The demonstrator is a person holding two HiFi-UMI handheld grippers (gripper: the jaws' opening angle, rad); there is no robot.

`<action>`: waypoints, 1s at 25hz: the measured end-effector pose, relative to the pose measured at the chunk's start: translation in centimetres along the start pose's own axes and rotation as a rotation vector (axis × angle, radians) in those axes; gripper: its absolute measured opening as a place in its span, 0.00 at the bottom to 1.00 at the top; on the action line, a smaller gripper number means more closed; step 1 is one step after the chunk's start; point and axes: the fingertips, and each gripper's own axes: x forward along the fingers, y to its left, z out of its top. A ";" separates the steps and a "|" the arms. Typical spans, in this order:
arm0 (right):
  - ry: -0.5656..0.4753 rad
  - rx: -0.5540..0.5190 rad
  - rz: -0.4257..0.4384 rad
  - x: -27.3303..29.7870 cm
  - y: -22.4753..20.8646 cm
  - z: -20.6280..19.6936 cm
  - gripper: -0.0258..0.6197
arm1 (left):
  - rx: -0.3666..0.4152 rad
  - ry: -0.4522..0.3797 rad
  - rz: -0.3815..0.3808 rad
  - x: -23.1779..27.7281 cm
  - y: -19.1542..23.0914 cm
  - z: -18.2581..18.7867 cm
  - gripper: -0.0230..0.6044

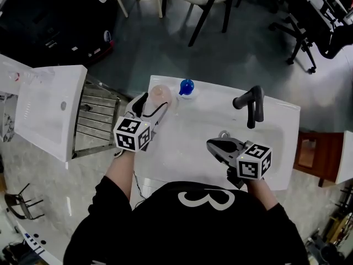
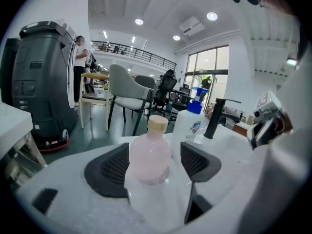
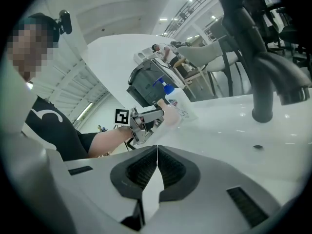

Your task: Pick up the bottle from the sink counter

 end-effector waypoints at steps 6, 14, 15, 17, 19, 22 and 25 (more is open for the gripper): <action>0.024 0.005 0.023 0.7 0.0 -0.1 0.06 | 0.110 0.046 0.000 1.7 0.4 -0.6 0.63; 0.052 0.024 0.027 1.1 -0.5 -0.7 0.06 | 0.157 0.082 -0.032 3.6 0.1 -1.5 0.66; 0.055 0.025 0.028 1.2 -0.6 -0.8 0.06 | 0.148 0.078 -0.038 3.8 0.2 -1.5 0.67; 0.060 0.029 0.028 1.1 -0.7 -1.0 0.06 | 0.128 0.073 -0.050 4.1 0.2 -1.5 0.67; 0.062 0.035 0.026 1.1 -0.8 -1.1 0.06 | 0.137 0.077 -0.051 4.4 0.2 -1.7 0.67; 0.063 0.044 0.024 1.1 -0.9 -1.5 0.06 | 0.155 0.087 -0.042 4.8 0.4 -1.9 0.66; 0.066 0.051 0.016 0.8 -1.1 -2.0 0.06 | 0.150 0.097 -0.043 5.3 0.4 -1.9 0.66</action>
